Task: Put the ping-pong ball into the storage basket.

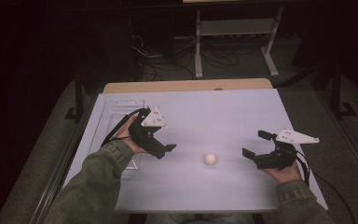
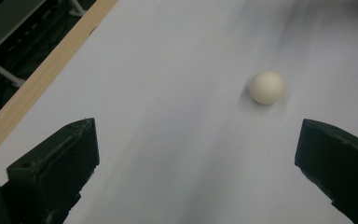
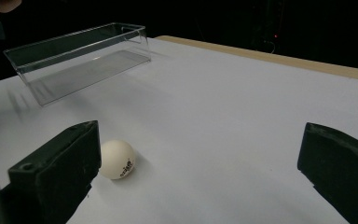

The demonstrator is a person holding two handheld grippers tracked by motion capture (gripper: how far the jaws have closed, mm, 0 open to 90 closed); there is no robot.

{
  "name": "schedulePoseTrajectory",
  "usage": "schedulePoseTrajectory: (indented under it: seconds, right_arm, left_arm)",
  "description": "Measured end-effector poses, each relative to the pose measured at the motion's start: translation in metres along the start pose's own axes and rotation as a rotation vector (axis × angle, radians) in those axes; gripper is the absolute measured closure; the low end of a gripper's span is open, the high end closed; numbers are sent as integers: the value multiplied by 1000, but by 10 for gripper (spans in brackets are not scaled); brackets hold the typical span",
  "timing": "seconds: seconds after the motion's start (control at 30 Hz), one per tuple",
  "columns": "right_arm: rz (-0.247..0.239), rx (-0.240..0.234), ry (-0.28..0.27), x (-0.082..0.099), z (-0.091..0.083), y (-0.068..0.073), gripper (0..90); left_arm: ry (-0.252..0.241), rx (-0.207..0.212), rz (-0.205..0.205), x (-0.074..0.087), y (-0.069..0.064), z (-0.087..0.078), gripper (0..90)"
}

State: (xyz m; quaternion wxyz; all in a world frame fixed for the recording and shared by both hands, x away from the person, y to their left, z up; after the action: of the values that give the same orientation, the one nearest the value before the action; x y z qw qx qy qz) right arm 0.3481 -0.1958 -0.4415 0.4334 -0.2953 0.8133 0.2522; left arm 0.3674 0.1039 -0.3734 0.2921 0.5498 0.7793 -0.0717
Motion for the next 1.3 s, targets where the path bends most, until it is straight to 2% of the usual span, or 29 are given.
schedulePoseTrajectory:
  seconds: [0.27,0.83,1.0,1.3]
  right_arm:
    - [1,0,-3,0,-1,0,0]
    - [2,-4,-6,0,-2,0,0]
    - [4,-9,-8,0,-3,0,0]
    - [4,-9,-8,1,-5,-2,0]
  left_arm:
    - [37,14,45,-8,-3,8,0]
    - [95,57,92,-23,-9,26,0]
    - [108,68,103,-24,-12,32,0]
    - [145,93,153,-26,-20,47,0]
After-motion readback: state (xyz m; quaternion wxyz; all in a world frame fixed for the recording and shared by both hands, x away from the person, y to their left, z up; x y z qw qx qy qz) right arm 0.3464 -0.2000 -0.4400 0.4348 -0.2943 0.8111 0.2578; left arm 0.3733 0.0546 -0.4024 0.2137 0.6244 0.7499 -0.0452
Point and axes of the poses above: each handheld gripper's, and its own axes: z roughly forward along the jaws, x roughly out of its underside, y roughly to its left, the point moved 8 cm from there along z, roughly forward along the jaws, and after that the axes turned 12 degrees about y, right-handed, at the moved point
